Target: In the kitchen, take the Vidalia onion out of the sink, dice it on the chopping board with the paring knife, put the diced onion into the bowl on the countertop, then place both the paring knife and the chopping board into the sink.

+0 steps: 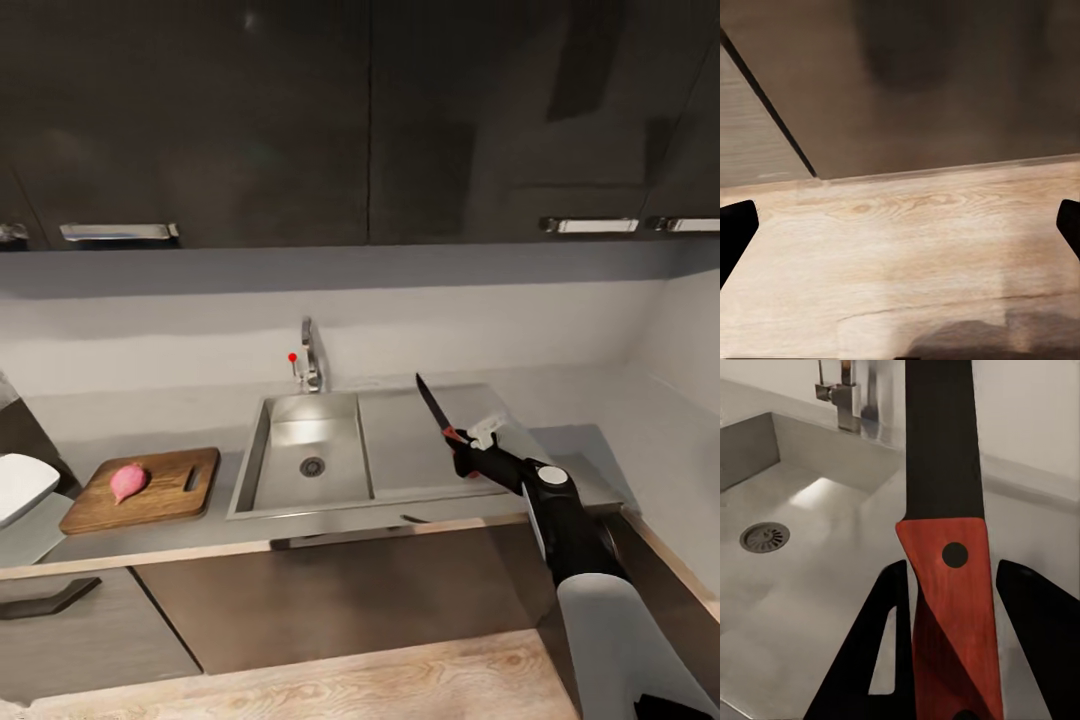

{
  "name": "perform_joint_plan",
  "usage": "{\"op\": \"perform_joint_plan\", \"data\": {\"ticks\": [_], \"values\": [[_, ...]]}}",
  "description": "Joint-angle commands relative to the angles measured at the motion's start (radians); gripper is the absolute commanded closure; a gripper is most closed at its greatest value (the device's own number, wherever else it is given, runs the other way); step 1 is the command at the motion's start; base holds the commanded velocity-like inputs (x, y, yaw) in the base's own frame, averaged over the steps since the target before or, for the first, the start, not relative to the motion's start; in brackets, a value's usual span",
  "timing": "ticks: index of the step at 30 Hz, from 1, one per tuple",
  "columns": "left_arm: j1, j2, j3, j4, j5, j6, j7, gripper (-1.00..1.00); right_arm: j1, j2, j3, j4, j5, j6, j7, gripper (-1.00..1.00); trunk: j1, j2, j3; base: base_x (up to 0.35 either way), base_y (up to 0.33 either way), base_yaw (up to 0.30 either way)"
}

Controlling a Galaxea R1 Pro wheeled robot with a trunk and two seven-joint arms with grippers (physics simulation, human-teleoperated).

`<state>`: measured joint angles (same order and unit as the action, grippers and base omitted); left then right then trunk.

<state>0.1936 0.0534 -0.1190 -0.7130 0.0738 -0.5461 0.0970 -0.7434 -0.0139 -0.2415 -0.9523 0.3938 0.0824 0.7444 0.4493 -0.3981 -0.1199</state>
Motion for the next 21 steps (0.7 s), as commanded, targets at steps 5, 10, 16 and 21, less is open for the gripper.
{"op": "perform_joint_plan", "data": {"ticks": [5, 10, 16, 21], "values": [[0.000, 0.001, -0.008, 0.003, 0.008, -0.002, 0.009, -1.00, -0.001, 0.013, -0.002, 0.003, 0.003, 0.004, -0.022, 1.00, 0.001, -0.002, 0.004, 0.000, 0.000, 0.206], [0.000, 0.000, -0.008, 0.005, 0.008, -0.002, 0.009, -1.00, 0.001, 0.027, -0.001, 0.010, 0.003, 0.002, -0.106, 1.00, 0.001, -0.002, 0.006, 0.000, 0.000, 0.068], [0.000, 0.000, -0.008, 0.011, 0.008, -0.002, 0.009, -1.00, 0.002, 0.031, -0.001, 0.015, 0.003, -0.009, -0.130, 1.00, 0.001, -0.002, 0.006, 0.000, 0.000, 0.006], [0.000, 0.000, -0.007, 0.018, 0.008, -0.002, 0.009, -1.00, 0.002, 0.031, 0.001, 0.034, 0.003, -0.015, -0.132, 1.00, 0.001, -0.002, 0.006, -0.063, 0.089, 0.000]]}}
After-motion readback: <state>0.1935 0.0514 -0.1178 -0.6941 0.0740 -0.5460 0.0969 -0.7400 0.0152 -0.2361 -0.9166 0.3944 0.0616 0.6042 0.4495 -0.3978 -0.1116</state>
